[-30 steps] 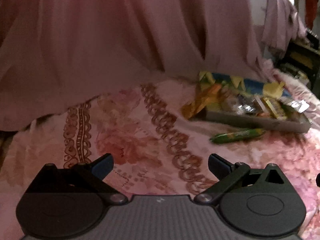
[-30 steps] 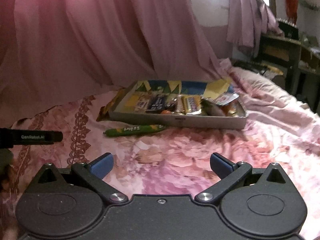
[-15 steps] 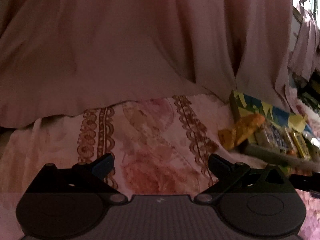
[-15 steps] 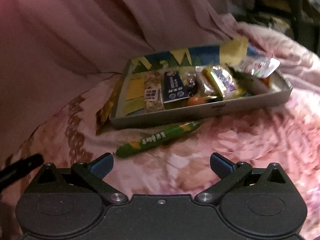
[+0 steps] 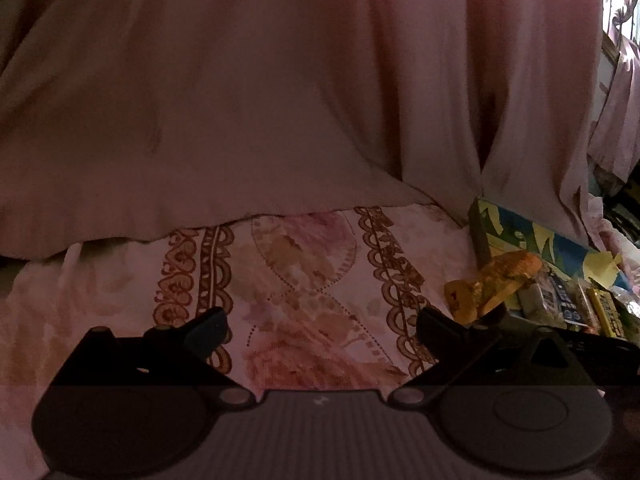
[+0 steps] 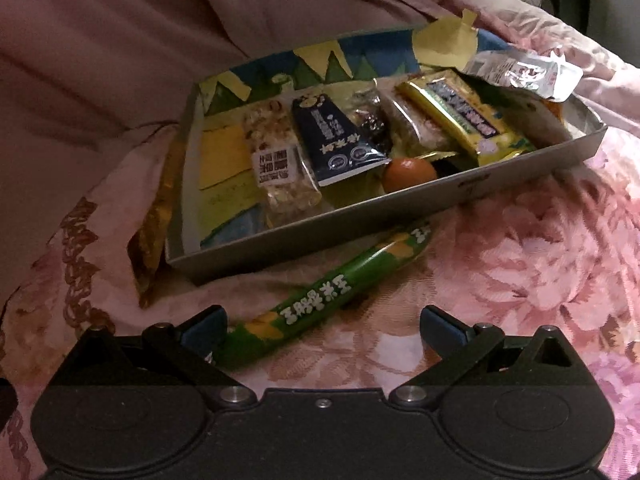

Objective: Organize snacks
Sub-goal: 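Grasp the green sausage stick with the right gripper while the left grasps the gold nut pouch, then lift the green sausage stick with the right gripper while the left lifts the gold pouch, then carry both snacks over the tray and open both grippers to drop them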

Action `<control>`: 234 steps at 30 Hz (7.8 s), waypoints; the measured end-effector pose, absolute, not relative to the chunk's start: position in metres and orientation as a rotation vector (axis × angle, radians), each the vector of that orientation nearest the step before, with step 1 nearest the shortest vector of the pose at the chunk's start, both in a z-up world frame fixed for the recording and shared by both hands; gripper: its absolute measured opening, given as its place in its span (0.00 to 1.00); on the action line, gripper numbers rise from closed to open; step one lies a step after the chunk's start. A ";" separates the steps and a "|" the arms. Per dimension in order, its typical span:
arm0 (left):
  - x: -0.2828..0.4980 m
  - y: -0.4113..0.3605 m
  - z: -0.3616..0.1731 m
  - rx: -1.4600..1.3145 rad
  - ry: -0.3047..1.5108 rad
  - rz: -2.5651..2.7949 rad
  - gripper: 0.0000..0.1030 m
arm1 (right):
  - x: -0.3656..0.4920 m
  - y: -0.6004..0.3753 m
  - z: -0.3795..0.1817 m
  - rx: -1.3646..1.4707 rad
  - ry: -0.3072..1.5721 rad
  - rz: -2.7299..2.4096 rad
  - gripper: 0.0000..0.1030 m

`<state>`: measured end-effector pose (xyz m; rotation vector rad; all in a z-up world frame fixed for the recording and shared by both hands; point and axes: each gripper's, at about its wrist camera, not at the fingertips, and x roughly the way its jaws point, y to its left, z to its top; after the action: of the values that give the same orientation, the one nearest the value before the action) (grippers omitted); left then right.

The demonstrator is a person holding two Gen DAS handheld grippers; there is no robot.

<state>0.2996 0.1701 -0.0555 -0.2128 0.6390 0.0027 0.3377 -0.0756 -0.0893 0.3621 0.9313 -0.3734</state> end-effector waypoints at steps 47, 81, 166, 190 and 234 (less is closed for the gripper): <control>0.387 -0.022 -0.065 0.231 0.595 -0.121 0.73 | 0.273 -0.153 -0.106 0.358 0.681 0.103 0.62; 0.281 0.009 -0.021 0.068 0.581 -0.145 0.02 | 0.239 -0.161 -0.099 0.393 0.787 0.102 0.30; 0.231 -0.008 -0.060 0.129 0.699 -0.230 0.14 | 0.175 -0.148 -0.094 0.123 0.747 0.106 0.25; 0.230 -0.016 -0.054 0.120 0.676 -0.224 0.14 | 0.176 -0.154 -0.089 0.156 0.731 0.084 0.21; 0.397 -0.063 -0.036 0.099 0.791 -0.346 0.14 | 0.358 -0.237 -0.072 0.306 0.433 0.091 0.19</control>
<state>0.3968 -0.0634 -0.0364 0.0991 0.7915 -0.3459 0.3579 -0.2373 -0.0716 0.3057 0.4330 0.0908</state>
